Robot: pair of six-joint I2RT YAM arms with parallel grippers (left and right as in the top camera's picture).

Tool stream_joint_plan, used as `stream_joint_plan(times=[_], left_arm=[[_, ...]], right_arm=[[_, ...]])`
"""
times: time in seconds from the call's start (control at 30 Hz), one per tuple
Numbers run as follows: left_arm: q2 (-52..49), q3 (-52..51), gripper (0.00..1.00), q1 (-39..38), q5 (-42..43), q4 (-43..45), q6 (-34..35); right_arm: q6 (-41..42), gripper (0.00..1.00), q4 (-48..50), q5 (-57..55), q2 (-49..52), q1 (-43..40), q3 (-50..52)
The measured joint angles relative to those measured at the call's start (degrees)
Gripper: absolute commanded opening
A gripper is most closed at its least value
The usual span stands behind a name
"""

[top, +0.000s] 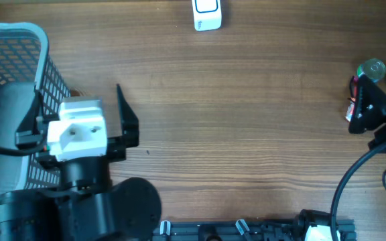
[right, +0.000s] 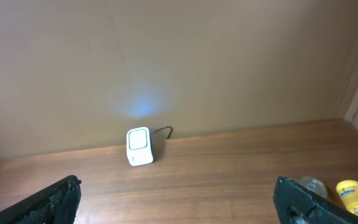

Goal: Scan the item barcode

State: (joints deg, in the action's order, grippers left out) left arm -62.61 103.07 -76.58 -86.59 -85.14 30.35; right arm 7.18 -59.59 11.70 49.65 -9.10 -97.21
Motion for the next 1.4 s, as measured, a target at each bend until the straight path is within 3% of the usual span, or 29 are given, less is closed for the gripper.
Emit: stream_joint_plan(times=[0.2,0.33,0.5,0.53,0.7,0.9,1.1,1.27,1.4], left_arm=[[2.6,0.0,1.0,0.02,-0.15,2.8,-0.98],[3.5,0.04,1.0,0.02,1.62,11.98,-2.6],[2.27,0.0,1.0,0.02,20.83,28.44,-8.33],[1.29,0.0,1.0,0.0,28.3,32.5,-11.28],[-2.89,-0.02,1.0,4.98,43.32,46.18,-25.66],[-9.94,-0.07,1.0,25.51,57.0,49.09,-35.74],[-11.82,-0.61,1.0,55.36,68.94,42.73,-36.3],[-4.81,-0.94,1.0,74.73,77.31,38.25,-36.09],[6.01,-0.85,1.0,81.35,79.89,38.4,-36.41]], right_arm=[[-0.17,1.0,-0.07,-3.43,0.92,5.2,0.0],[-0.44,1.0,-0.35,-4.63,1.16,5.84,0.0],[-0.46,1.0,-0.72,-6.78,1.2,5.88,0.0],[-0.46,1.0,-0.7,-6.91,1.2,5.88,0.0],[-0.61,1.0,-0.83,-7.28,1.2,5.88,0.0],[-0.61,1.0,-0.81,-7.28,1.2,5.88,0.0],[-0.66,0.98,-0.9,-7.45,1.29,5.88,0.02],[-1.44,1.0,-1.14,-8.9,1.18,5.88,0.04],[-2.29,1.0,-1.36,-10.64,-1.49,5.92,0.37]])
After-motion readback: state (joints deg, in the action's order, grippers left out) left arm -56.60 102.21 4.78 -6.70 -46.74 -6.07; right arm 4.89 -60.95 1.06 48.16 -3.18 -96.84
